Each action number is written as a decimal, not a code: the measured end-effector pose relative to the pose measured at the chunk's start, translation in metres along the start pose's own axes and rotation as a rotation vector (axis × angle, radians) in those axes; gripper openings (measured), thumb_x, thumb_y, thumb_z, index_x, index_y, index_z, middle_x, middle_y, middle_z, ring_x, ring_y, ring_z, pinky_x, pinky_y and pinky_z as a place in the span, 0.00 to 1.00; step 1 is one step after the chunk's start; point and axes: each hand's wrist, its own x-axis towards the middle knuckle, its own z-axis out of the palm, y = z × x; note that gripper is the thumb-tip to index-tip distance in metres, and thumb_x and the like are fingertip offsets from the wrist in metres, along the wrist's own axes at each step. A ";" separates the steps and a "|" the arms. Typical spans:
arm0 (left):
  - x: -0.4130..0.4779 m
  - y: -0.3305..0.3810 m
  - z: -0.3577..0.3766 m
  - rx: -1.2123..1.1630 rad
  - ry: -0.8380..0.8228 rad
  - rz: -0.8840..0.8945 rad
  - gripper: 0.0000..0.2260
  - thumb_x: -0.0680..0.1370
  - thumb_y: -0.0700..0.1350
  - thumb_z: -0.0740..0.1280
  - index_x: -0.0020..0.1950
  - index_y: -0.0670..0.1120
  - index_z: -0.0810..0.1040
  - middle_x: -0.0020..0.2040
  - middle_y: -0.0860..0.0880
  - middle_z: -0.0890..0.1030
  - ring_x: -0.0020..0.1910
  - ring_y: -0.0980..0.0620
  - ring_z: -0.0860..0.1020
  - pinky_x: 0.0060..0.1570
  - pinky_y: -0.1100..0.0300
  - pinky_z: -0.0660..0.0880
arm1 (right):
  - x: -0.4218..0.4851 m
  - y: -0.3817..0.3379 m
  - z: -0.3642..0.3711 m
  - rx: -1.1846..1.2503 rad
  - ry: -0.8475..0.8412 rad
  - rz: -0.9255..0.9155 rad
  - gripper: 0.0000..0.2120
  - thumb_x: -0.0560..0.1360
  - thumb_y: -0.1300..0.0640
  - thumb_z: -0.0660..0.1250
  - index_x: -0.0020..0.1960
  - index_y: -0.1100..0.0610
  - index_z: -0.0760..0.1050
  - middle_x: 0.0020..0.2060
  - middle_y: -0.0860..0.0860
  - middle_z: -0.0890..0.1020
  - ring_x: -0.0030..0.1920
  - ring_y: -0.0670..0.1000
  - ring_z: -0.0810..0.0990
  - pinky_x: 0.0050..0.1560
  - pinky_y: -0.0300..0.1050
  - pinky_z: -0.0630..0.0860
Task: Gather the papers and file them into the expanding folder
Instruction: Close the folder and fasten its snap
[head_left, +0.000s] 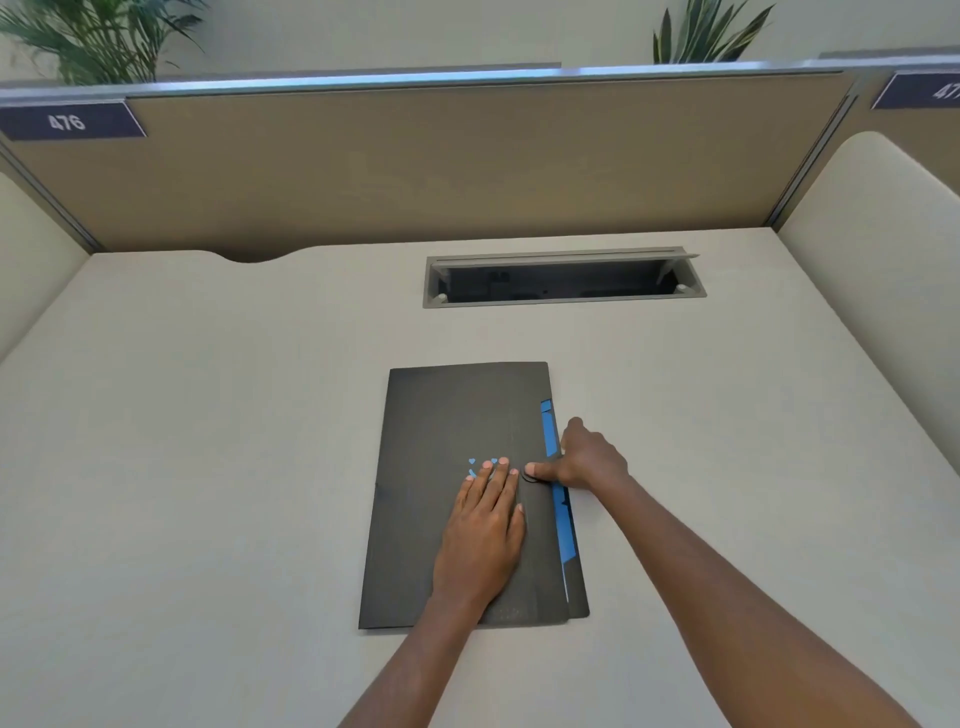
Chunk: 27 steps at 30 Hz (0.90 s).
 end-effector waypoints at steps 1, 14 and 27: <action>0.000 0.000 0.000 0.000 0.006 0.001 0.22 0.82 0.51 0.51 0.75 0.46 0.64 0.76 0.49 0.64 0.77 0.52 0.58 0.76 0.55 0.49 | 0.003 -0.001 -0.002 -0.011 -0.024 0.006 0.41 0.65 0.34 0.74 0.67 0.56 0.63 0.59 0.54 0.77 0.58 0.56 0.77 0.50 0.49 0.75; -0.001 -0.001 -0.016 -0.156 0.042 -0.067 0.23 0.79 0.51 0.54 0.72 0.45 0.70 0.75 0.47 0.67 0.75 0.50 0.62 0.75 0.52 0.58 | -0.003 -0.009 -0.003 -0.052 -0.003 0.048 0.38 0.66 0.34 0.73 0.64 0.56 0.66 0.57 0.53 0.77 0.57 0.55 0.77 0.53 0.49 0.76; -0.006 -0.053 -0.073 -0.001 0.069 -0.678 0.31 0.79 0.57 0.59 0.75 0.38 0.59 0.61 0.38 0.74 0.58 0.39 0.72 0.54 0.48 0.72 | -0.061 -0.020 0.036 0.231 0.343 -0.045 0.23 0.79 0.44 0.62 0.63 0.61 0.67 0.60 0.59 0.73 0.60 0.61 0.74 0.52 0.51 0.73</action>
